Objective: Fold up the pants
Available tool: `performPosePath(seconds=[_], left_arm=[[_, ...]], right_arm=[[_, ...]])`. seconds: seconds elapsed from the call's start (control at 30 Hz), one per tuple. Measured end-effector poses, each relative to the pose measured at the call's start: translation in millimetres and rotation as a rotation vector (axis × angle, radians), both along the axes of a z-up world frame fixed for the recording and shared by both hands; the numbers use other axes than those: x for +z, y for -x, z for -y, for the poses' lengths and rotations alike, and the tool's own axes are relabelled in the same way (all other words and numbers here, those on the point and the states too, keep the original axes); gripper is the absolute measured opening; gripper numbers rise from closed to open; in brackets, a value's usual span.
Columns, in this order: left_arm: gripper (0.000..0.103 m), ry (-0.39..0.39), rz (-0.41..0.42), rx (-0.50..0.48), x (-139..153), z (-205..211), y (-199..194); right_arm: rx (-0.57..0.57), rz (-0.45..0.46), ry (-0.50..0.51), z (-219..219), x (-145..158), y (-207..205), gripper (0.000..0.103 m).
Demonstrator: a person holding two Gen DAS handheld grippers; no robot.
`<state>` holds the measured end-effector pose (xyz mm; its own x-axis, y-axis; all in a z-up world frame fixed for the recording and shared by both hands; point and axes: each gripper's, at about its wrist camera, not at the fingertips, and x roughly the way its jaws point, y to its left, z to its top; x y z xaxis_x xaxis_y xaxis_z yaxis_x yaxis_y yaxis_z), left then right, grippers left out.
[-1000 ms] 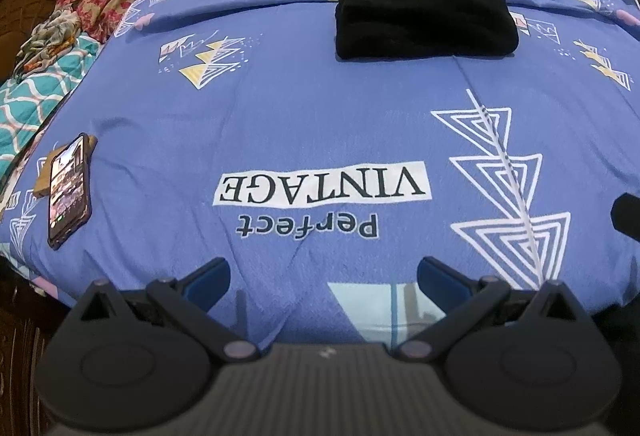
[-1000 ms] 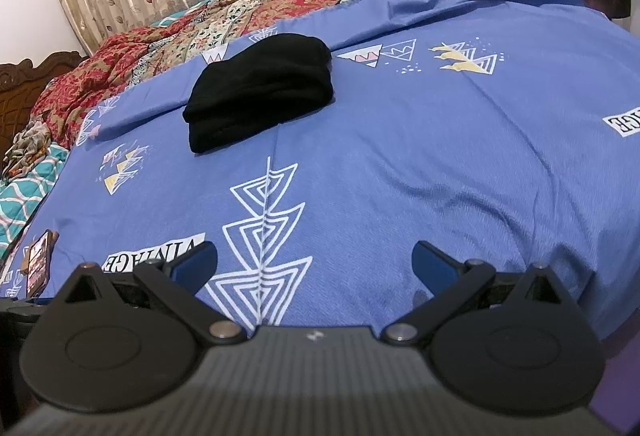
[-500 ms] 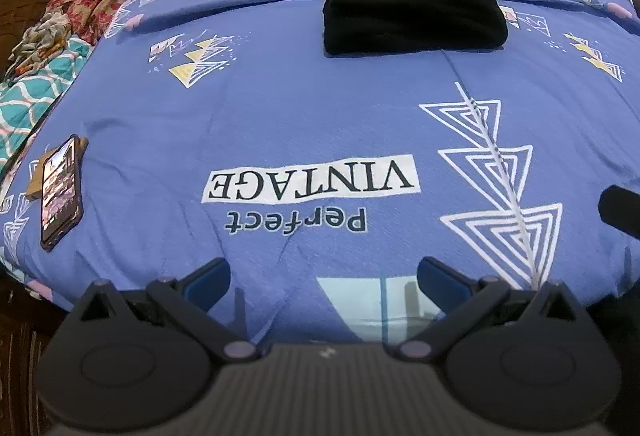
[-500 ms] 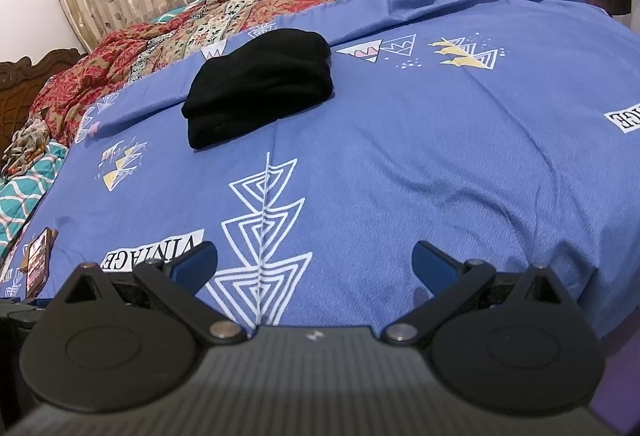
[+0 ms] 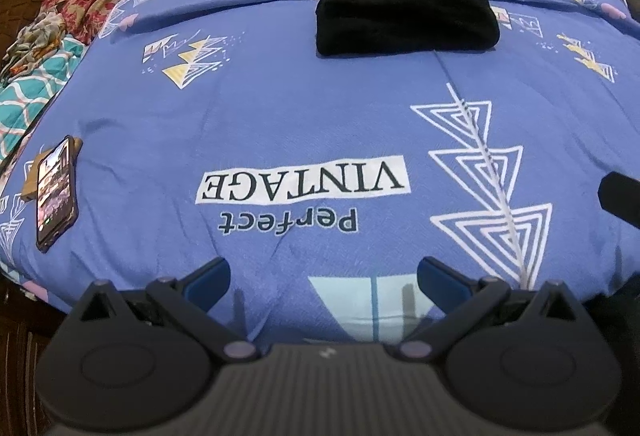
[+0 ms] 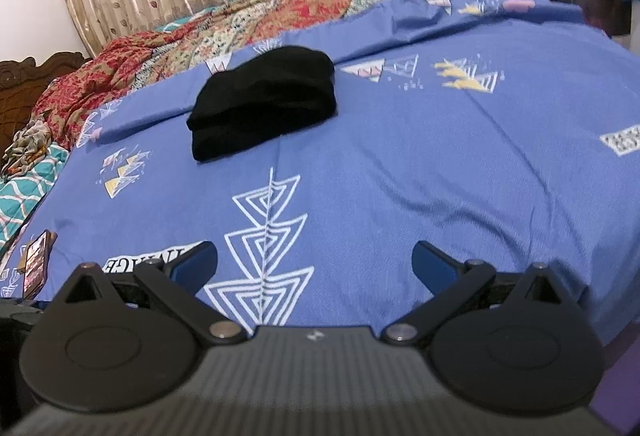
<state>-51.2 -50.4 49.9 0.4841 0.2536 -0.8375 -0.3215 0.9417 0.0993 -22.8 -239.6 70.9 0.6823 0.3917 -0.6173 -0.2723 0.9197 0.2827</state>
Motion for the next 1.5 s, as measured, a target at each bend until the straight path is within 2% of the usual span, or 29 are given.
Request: performPosePath(seconds=[0.4,0.77,1.23,1.5], left_arm=[[0.103,-0.004,0.085,-0.021,32,2,1],[0.103,-0.013,0.152,-0.031,61,5,2],[0.103,-0.038,0.179,-0.010,70,3,8],[0.103,-0.035,0.164,-0.003,66,3,9]], right_arm=[[0.020,0.084,-0.042,1,36,4,0.103],[0.006,0.122,-0.098,5,61,7,0.103],[0.020,0.139,-0.117,4,70,12,0.103],[0.022,0.128,-0.110,1,66,13,0.103]])
